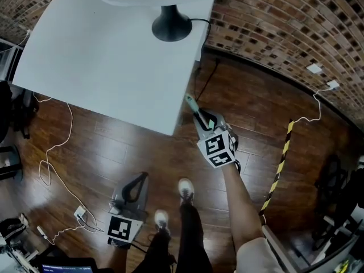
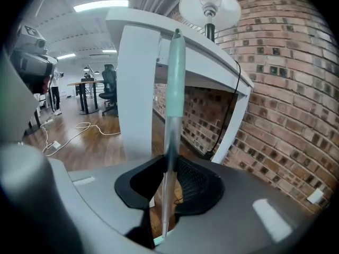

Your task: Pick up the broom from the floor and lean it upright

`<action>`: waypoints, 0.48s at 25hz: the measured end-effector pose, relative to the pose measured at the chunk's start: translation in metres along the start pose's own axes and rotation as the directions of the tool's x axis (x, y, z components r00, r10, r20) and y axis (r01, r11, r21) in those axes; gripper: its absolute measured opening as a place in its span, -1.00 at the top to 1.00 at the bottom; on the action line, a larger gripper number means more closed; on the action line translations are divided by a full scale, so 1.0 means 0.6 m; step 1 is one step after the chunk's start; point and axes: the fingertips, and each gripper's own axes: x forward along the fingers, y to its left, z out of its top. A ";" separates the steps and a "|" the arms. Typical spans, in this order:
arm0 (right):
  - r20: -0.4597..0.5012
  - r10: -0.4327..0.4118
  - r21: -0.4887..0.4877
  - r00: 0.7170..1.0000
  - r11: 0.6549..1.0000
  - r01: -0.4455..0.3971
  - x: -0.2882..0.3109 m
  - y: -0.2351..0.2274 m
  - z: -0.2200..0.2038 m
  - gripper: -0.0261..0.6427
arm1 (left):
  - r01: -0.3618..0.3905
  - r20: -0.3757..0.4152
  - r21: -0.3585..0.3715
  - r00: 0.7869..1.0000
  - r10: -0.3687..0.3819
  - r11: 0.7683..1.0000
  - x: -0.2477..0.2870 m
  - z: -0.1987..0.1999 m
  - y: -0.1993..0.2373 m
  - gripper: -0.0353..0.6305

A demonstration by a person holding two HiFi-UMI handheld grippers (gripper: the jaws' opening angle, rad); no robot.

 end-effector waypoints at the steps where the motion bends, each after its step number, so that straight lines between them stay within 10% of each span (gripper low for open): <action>1: -0.001 0.002 -0.005 1.000 1.000 -0.002 0.005 -0.002 0.001 0.64 | -0.002 -0.004 0.004 1.000 0.002 1.000 0.000 -0.001 0.001 0.89; 12: 0.011 0.006 -0.054 1.000 0.998 -0.006 0.035 -0.009 0.006 0.59 | -0.027 -0.025 -0.024 0.999 0.027 0.999 0.002 -0.025 0.021 0.89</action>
